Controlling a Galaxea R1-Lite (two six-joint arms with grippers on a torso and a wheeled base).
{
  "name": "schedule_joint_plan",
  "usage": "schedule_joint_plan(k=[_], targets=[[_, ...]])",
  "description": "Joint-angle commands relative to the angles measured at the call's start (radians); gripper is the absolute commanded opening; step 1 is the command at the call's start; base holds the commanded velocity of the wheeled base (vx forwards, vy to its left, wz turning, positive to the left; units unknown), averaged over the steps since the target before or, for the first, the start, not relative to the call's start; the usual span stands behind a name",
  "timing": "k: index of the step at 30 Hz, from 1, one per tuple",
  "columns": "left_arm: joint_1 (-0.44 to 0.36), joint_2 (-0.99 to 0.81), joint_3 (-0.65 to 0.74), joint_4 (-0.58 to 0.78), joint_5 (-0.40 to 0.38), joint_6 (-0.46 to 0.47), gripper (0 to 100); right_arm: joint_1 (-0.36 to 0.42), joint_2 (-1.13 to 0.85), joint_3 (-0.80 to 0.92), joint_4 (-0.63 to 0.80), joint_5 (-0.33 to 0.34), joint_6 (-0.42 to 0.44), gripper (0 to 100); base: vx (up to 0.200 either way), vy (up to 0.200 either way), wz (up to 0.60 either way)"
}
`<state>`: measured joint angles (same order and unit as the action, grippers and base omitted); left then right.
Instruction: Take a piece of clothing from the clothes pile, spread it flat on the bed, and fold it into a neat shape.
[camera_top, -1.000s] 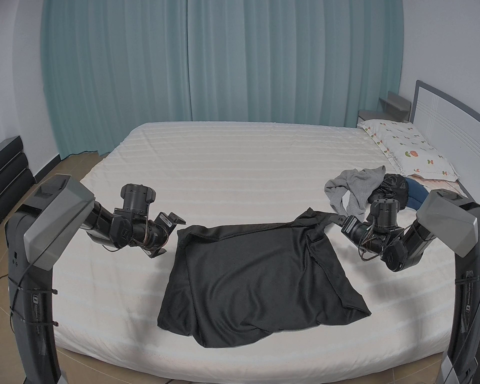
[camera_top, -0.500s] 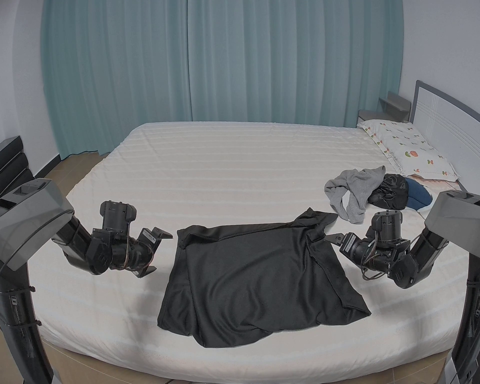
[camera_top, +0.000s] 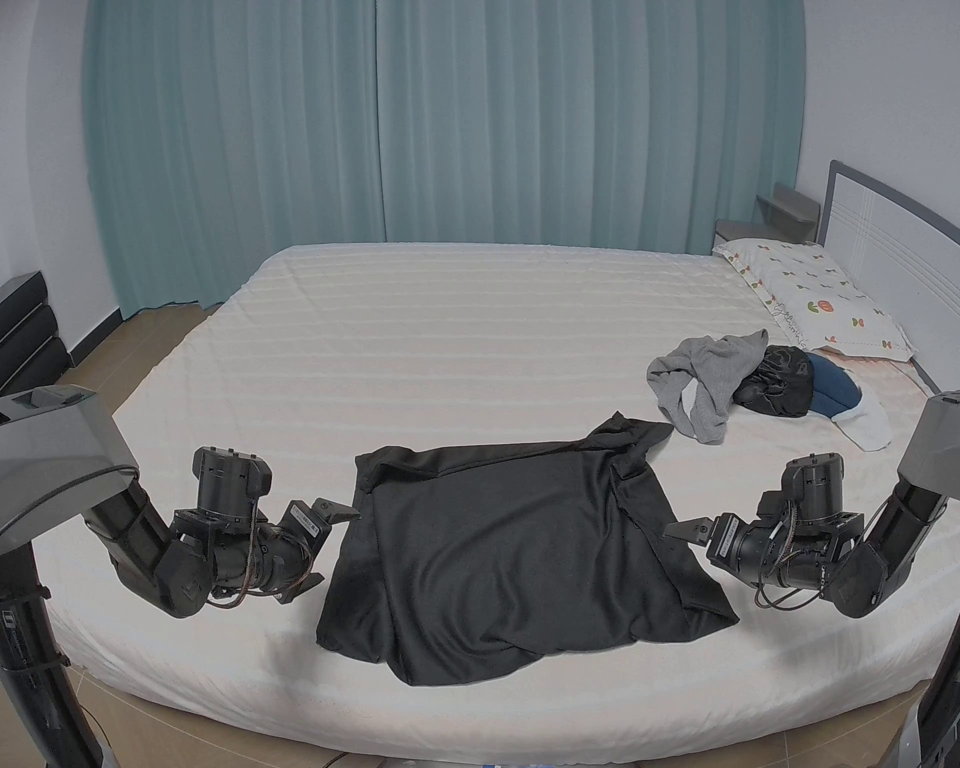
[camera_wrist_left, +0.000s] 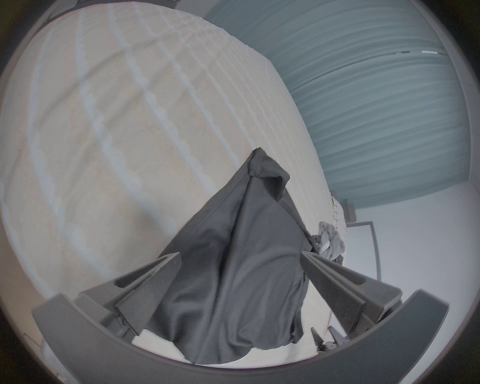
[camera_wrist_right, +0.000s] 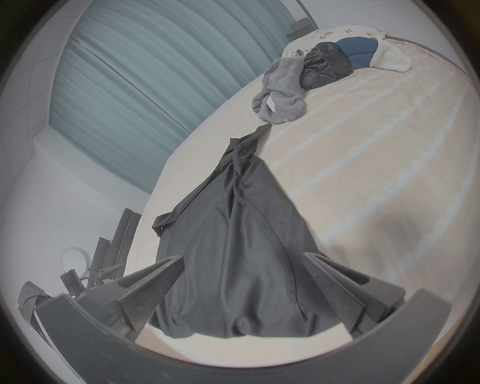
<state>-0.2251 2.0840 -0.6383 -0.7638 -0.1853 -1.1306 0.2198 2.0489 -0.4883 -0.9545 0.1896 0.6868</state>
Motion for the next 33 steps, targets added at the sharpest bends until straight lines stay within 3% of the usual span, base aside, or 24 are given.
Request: schedule_joint_plan(k=[1,5,12,18,31,32,33], targets=[[-0.007,-0.005,0.028,0.0,0.004,0.023,100,0.006,-0.018,0.013,0.0,0.002,0.0,100,-0.2,0.0,0.0],[-0.008,-0.004,0.052,0.006,0.043,0.112,100,0.004,-0.009,0.013,-0.001,0.002,0.0,100,-0.1,0.0,0.0],[-0.057,0.028,0.068,0.008,0.106,0.134,100,0.006,-0.009,0.014,0.0,0.002,0.0,100,0.0,0.0,0.0],[-0.111,0.133,0.019,0.0,0.273,0.19,100,0.004,-0.006,0.013,0.0,0.005,0.0,100,0.0,0.0,0.0],[-0.12,0.183,-0.038,0.005,0.274,0.193,100,-0.003,0.002,0.008,0.0,0.005,0.0,100,0.0,0.0,0.0],[-0.12,0.183,-0.038,0.005,0.274,0.193,0,-0.003,0.002,0.008,0.0,0.005,-0.001,100,0.0,0.0,0.0],[-0.12,0.183,-0.037,0.005,0.274,0.193,0,-0.003,0.002,0.008,0.0,0.005,-0.001,100,0.0,0.0,0.0]])
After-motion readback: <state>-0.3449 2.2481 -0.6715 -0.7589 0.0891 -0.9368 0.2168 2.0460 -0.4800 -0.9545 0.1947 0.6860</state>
